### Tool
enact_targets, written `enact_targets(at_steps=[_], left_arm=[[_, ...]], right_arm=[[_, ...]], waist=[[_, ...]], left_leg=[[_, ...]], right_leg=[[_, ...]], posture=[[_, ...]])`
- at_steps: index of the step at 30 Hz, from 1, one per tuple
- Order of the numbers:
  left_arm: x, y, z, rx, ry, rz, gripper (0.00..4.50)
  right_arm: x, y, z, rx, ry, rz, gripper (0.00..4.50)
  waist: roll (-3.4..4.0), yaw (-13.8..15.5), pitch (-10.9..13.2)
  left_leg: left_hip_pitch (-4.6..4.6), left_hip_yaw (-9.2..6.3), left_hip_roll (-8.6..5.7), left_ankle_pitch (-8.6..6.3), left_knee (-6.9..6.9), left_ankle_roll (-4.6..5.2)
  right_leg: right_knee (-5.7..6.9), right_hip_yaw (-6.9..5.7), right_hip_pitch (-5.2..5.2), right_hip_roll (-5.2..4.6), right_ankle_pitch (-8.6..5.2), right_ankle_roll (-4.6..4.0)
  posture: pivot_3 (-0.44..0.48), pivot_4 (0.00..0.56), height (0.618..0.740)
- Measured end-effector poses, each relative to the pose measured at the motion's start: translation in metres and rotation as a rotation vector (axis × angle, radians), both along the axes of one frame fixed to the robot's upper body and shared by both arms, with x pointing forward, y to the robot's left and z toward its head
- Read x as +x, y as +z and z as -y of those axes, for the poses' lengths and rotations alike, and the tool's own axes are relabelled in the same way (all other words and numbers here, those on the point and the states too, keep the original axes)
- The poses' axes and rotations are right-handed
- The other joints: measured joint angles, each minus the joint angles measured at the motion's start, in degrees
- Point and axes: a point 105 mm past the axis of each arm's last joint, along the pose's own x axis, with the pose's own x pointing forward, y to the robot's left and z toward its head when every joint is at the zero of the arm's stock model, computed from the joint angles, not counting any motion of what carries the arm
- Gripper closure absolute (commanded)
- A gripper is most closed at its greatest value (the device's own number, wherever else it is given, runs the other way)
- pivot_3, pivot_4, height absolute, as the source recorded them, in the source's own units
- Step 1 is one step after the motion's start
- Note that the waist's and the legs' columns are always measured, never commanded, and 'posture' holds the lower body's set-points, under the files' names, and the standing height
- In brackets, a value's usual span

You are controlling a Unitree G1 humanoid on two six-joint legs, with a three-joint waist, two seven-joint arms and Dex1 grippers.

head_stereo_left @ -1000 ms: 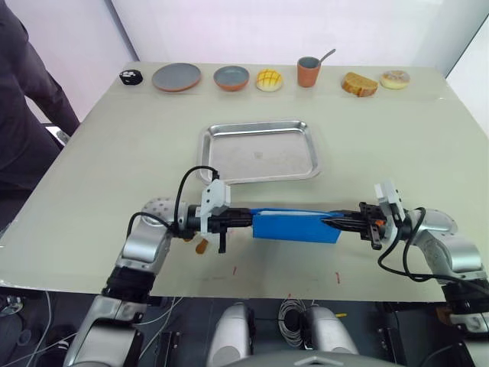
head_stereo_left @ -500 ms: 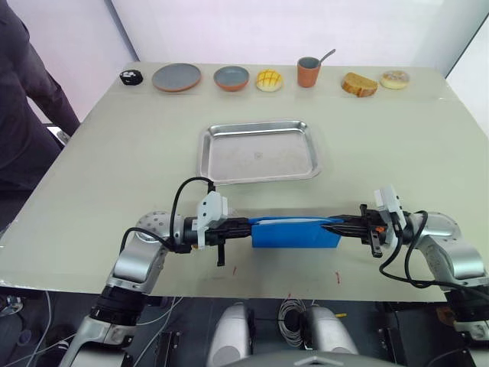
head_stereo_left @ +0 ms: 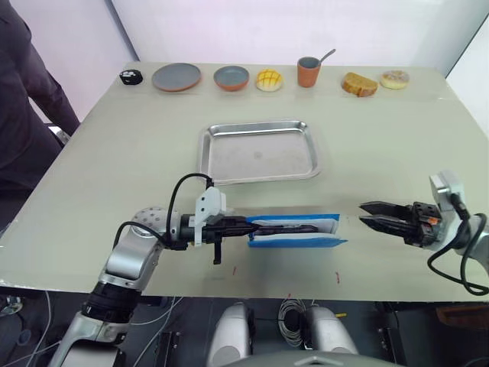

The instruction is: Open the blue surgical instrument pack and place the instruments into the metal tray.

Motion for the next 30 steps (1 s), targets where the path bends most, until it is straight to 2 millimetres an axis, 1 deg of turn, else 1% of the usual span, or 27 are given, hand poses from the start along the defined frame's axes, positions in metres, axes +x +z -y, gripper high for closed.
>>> enact_targets(at_steps=[1,3,4,5,6,8,12,14,18,20,24,28,30], left_arm=[[0.001,0.000,0.000,-0.001,-0.001,-0.002,4.50],[0.001,-0.001,0.000,-0.001,-0.003,-0.003,4.50],[0.001,-0.002,-0.001,-0.001,-0.011,-0.011,4.50],[0.001,-0.002,-0.001,-0.001,-0.011,-0.011,4.50],[0.004,-0.003,-0.001,-0.005,-0.006,-0.017,4.50],[0.008,-0.003,-0.001,-0.013,0.007,-0.028,4.50],[0.020,-0.004,0.000,-0.019,0.042,-0.048,4.50],[0.030,-0.008,0.001,0.008,0.067,-0.062,4.50],[0.040,-0.015,0.003,0.056,0.110,-0.088,4.50],[0.043,-0.019,0.005,0.083,0.132,-0.115,4.50],[0.046,-0.022,0.009,0.116,0.156,-0.154,4.50],[0.047,-0.026,0.012,0.157,0.162,-0.160,4.50],[0.048,-0.027,0.012,0.187,0.161,-0.161,4.50]], right_arm=[[0.000,-0.006,-0.008,-0.034,0.005,-0.009,4.46],[0.001,-0.010,-0.010,-0.044,0.004,-0.016,4.46],[0.002,-0.024,-0.017,-0.112,0.015,-0.023,4.46],[0.002,-0.024,-0.017,-0.112,0.015,-0.023,4.46],[-0.001,-0.037,-0.023,-0.176,0.056,-0.034,4.46],[-0.011,-0.053,-0.024,-0.253,0.120,-0.065,4.46],[-0.025,-0.061,-0.035,-0.277,0.205,-0.067,4.46],[-0.034,-0.072,-0.038,-0.316,0.247,-0.075,4.46],[-0.039,-0.078,-0.043,-0.352,0.275,-0.053,4.46],[-0.041,-0.085,-0.043,-0.398,0.286,-0.033,4.46],[-0.041,-0.094,-0.040,-0.473,0.286,0.014,4.46],[-0.038,-0.097,-0.040,-0.492,0.284,0.056,4.46],[-0.035,-0.099,-0.043,-0.493,0.296,0.090,4.46]], waist=[[0.00,-0.1,0.0],[0.00,0.0,0.0],[0.00,0.1,0.0],[0.00,0.1,0.0],[-0.01,0.2,0.0],[-0.04,0.3,0.0],[-0.05,0.3,0.0],[-0.05,0.2,0.0],[-0.05,0.2,0.0],[-0.05,0.3,0.0],[-0.04,0.3,0.0],[-0.03,0.4,-0.1],[-0.07,0.3,-0.2]], left_leg=[[0.00,-0.01,0.00,0.00,0.00,0.00],[-0.02,-0.01,0.00,0.00,0.00,0.00],[-0.02,0.01,0.00,0.00,0.00,0.00],[-0.02,0.00,0.00,0.00,0.00,0.00],[-0.03,0.01,0.00,0.00,0.00,0.00],[-0.05,-0.01,-0.01,0.00,0.00,0.00],[-0.03,-0.02,-0.02,0.00,0.01,0.00],[-0.03,-0.03,-0.02,0.00,0.01,0.00],[-0.02,-0.03,-0.03,0.00,0.02,0.00],[-0.01,-0.02,-0.03,0.00,0.02,0.00],[0.00,-0.02,-0.05,0.00,0.04,0.00],[0.04,-0.03,-0.06,0.00,0.04,0.00],[0.11,-0.03,-0.06,0.00,0.04,0.00]], right_leg=[[-0.01,0.00,0.00,0.01,0.00,0.00],[-0.01,-0.01,-0.01,0.00,0.00,0.00],[-0.01,-0.01,-0.01,0.00,0.00,0.01],[-0.02,-0.01,-0.01,0.00,0.00,0.01],[-0.02,-0.02,-0.01,-0.01,0.00,0.01],[-0.04,-0.04,-0.01,-0.01,-0.01,0.01],[-0.03,-0.03,-0.01,0.00,-0.01,0.01],[-0.03,-0.04,-0.01,0.01,-0.01,0.01],[-0.02,-0.03,0.00,0.01,-0.01,0.01],[-0.02,-0.03,0.01,0.00,-0.01,0.01],[-0.02,-0.02,0.02,0.00,-0.01,0.01],[-0.02,-0.01,0.07,-0.01,-0.01,0.01],[-0.02,-0.01,0.14,0.00,-0.01,0.01]], posture=[[0.000,0.150,0.740],[0.000,0.150,0.740],[0.000,0.150,0.740],[0.000,0.150,0.740],[0.000,0.150,0.740],[0.000,0.150,0.740],[0.000,0.150,0.740],[0.000,0.150,0.740],[0.000,0.150,0.740],[0.000,0.150,0.740],[0.000,0.150,0.740],[0.000,0.150,0.740],[0.000,0.150,0.740]])
